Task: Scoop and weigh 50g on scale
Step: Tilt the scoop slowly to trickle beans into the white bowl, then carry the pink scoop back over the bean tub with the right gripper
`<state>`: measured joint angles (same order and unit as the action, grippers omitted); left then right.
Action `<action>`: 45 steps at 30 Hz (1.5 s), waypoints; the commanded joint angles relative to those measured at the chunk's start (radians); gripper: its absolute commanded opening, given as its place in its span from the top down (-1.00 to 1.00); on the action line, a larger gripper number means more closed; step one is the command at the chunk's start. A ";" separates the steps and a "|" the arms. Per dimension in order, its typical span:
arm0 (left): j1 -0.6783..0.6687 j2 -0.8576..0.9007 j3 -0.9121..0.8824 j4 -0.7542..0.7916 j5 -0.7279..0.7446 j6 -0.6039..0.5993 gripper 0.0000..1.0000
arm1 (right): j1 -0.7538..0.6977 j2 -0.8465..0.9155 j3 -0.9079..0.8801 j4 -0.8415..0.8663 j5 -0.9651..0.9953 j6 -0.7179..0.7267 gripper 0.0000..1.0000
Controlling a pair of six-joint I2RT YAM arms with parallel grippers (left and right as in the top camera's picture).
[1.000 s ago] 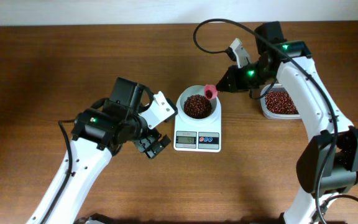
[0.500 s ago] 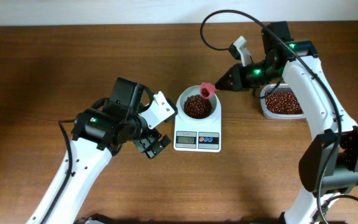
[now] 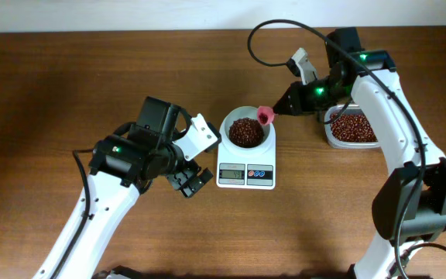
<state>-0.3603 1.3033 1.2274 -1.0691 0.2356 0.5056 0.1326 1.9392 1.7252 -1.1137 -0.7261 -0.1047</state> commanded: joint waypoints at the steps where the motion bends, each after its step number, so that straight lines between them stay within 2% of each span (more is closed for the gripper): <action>1: 0.005 -0.008 -0.003 -0.001 0.003 0.016 -0.98 | 0.005 -0.032 0.016 0.008 -0.124 -0.075 0.92; 3: 0.005 -0.008 -0.003 -0.001 0.003 0.016 -0.98 | 0.005 -0.032 0.016 0.010 -0.149 -0.099 0.92; 5: 0.005 -0.008 -0.003 -0.001 0.003 0.016 -0.98 | 0.013 -0.031 0.016 -0.021 0.161 0.077 0.92; 8: 0.005 -0.008 -0.003 -0.001 0.003 0.016 -0.98 | 0.031 -0.035 0.020 -0.003 0.019 -0.023 0.92; 21: 0.005 -0.008 -0.003 -0.001 0.003 0.016 -0.98 | 0.030 -0.035 0.020 0.000 -0.005 -0.022 0.92; 32: 0.005 -0.008 -0.003 -0.001 0.003 0.016 -0.98 | 0.024 -0.035 0.020 0.011 -0.098 -0.018 0.92; 38: 0.005 -0.008 -0.003 -0.001 0.003 0.016 -0.98 | -0.081 -0.035 0.020 0.002 -0.105 -0.027 0.92; 45: 0.005 -0.008 -0.003 -0.001 0.003 0.016 -0.98 | -0.258 -0.035 0.020 -0.102 -0.078 -0.137 0.92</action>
<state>-0.3603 1.3033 1.2274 -1.0691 0.2356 0.5056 -0.0715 1.9362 1.7271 -1.1912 -0.8108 -0.1841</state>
